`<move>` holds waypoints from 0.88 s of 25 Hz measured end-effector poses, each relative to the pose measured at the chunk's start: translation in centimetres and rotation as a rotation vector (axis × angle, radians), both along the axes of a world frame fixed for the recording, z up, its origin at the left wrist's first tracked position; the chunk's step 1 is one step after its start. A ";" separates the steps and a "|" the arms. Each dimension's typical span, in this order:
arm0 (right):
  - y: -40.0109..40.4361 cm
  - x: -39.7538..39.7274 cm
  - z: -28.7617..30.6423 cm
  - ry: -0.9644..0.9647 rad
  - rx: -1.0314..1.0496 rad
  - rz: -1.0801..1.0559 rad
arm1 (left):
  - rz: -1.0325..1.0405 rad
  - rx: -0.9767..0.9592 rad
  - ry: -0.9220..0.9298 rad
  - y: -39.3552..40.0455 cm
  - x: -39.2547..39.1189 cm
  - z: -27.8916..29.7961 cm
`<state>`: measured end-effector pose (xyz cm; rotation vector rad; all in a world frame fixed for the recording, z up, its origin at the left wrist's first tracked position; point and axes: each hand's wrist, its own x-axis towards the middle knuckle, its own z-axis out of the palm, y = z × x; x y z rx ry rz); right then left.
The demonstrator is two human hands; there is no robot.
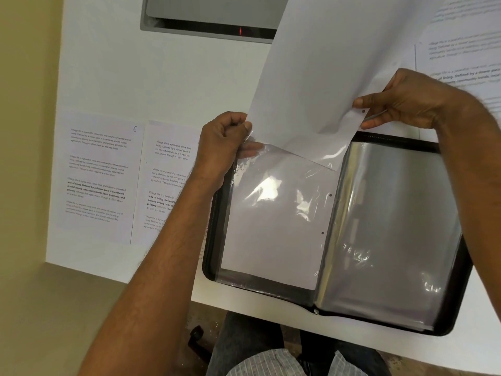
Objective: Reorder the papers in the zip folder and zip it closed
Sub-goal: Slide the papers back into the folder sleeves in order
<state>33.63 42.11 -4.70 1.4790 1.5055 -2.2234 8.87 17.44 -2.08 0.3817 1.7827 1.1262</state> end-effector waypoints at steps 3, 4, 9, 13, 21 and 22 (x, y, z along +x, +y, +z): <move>0.0 -0.1 0.0 -0.007 0.006 -0.007 | -0.018 -0.008 0.024 -0.1 -0.1 0.1; 0.0 -0.1 0.1 -0.009 0.004 -0.002 | -0.024 -0.015 0.035 -0.1 -0.1 0.1; 0.3 -0.1 -0.1 -0.020 0.010 0.017 | -0.048 -0.053 0.061 -0.6 -0.2 -0.4; 0.4 -0.2 -0.6 -0.030 0.064 0.044 | -0.029 -0.063 0.056 -0.8 -0.3 -0.8; 0.8 -0.1 -0.9 -0.065 0.085 0.088 | -0.163 -0.056 0.051 -1.3 -0.5 -0.8; 0.7 -0.1 -0.9 -0.065 0.087 0.086 | -0.159 -0.061 0.063 -1.3 -0.5 -0.9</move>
